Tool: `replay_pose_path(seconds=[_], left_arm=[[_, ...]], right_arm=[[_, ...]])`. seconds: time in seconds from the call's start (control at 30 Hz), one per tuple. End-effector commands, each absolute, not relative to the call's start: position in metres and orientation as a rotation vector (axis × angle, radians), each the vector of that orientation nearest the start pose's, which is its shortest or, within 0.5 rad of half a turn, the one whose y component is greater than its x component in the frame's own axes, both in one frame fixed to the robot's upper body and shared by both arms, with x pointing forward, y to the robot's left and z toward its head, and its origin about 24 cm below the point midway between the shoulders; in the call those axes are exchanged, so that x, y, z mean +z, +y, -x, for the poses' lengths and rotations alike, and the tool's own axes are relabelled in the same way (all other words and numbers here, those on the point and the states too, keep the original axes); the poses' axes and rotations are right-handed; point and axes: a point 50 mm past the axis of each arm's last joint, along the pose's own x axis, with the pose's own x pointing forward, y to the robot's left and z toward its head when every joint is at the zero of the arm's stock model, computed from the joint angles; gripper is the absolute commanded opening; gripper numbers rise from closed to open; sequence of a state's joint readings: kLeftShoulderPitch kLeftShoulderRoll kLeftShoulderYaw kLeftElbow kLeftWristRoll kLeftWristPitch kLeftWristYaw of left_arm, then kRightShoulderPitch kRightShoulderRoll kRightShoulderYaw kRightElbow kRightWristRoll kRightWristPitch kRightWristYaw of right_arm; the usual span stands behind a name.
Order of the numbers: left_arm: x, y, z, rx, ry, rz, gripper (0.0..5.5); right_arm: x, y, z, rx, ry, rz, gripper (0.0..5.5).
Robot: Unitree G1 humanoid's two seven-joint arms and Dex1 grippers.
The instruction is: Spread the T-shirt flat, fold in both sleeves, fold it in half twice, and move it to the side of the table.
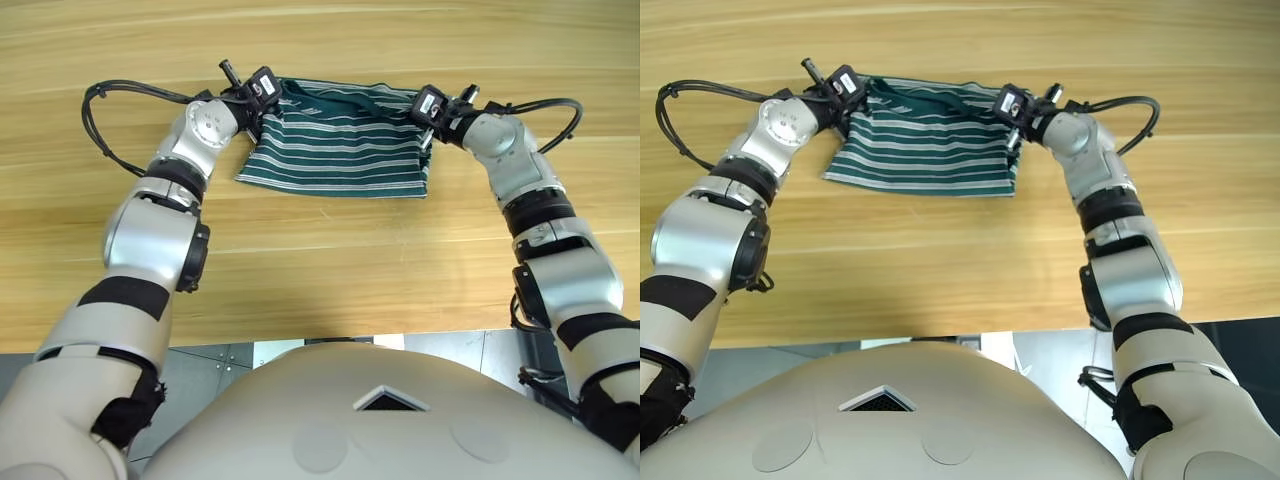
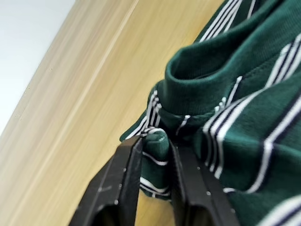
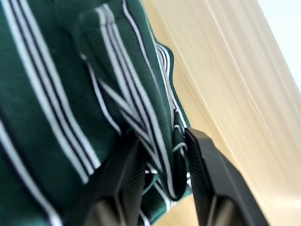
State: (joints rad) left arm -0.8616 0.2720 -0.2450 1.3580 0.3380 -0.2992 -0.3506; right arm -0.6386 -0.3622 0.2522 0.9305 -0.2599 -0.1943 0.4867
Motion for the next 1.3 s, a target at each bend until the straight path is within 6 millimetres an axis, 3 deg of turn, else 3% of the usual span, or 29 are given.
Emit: replay_pose_path(seconds=[0.03, 0.1, 0.17, 0.27, 0.37, 0.43, 0.5, 0.6, 0.67, 0.87, 0.97, 1.03, 1.13, 1.23, 1.3], left_arm=[[0.046, 0.166, -0.377, -0.481, 0.372, -0.269, 1.65], [0.067, 0.168, -0.387, -0.419, 0.332, 0.003, 1.95], [0.079, 0.163, -0.393, -0.417, 0.316, 0.169, 2.28], [0.081, 0.16, -0.396, -0.364, 0.346, 0.3, 2.45], [0.077, 0.172, -0.393, -0.312, 0.356, 0.354, 2.45], [0.072, 0.194, -0.39, -0.211, 0.355, 0.34, 2.45], [0.075, 0.211, -0.387, -0.22, 0.29, 0.286, 2.45], [0.089, 0.235, -0.376, -0.393, 0.073, 0.248, 2.45], [0.091, 0.246, -0.368, -0.436, -0.003, 0.202, 2.45], [0.08, 0.266, -0.347, -0.432, -0.082, 0.119, 2.45], [0.076, 0.271, -0.337, -0.453, -0.123, 0.096, 2.45], [0.073, 0.27, -0.332, -0.474, -0.13, 0.062, 2.45], [0.07, 0.267, -0.33, -0.489, -0.143, 0.048, 2.45], [0.071, 0.262, -0.329, -0.518, -0.158, 0.02, 2.45], [0.072, 0.259, -0.33, -0.532, -0.171, 0.017, 2.45]], right_arm=[[0.054, -0.177, -0.368, 0.527, 0.231, 0.283, 2.17], [0.076, -0.181, -0.381, 0.448, 0.158, -0.021, 2.5], [0.086, -0.185, -0.388, 0.389, 0.129, -0.251, 2.87], [0.09, -0.196, -0.392, 0.292, 0.111, -0.458, 3.4], [0.088, -0.21, -0.39, 0.215, 0.105, -0.494, 3.85], [0.083, -0.213, -0.386, 0.244, 0.115, -0.384, 4.24], [0.078, -0.208, -0.378, 0.386, 0.095, -0.134, 4.58], [0.055, -0.194, -0.342, 0.726, 0.048, 0.447, 5.09], [0.034, -0.194, -0.321, 0.848, 0.104, 0.658, 5.37], [-0.015, -0.193, -0.286, 1.004, 0.296, 1.021, 5.37], [-0.023, -0.188, -0.256, 1.207, 0.297, 1.079, 5.37], [-0.005, -0.166, -0.223, 1.406, 0.142, 0.981, 5.37], [0.05, -0.13, -0.181, 1.568, -0.213, 0.757, 5.37], [0.091, -0.116, -0.179, 1.528, -0.392, 0.59, 5.37], [0.098, -0.112, -0.19, 1.468, -0.391, 0.598, 5.37]])
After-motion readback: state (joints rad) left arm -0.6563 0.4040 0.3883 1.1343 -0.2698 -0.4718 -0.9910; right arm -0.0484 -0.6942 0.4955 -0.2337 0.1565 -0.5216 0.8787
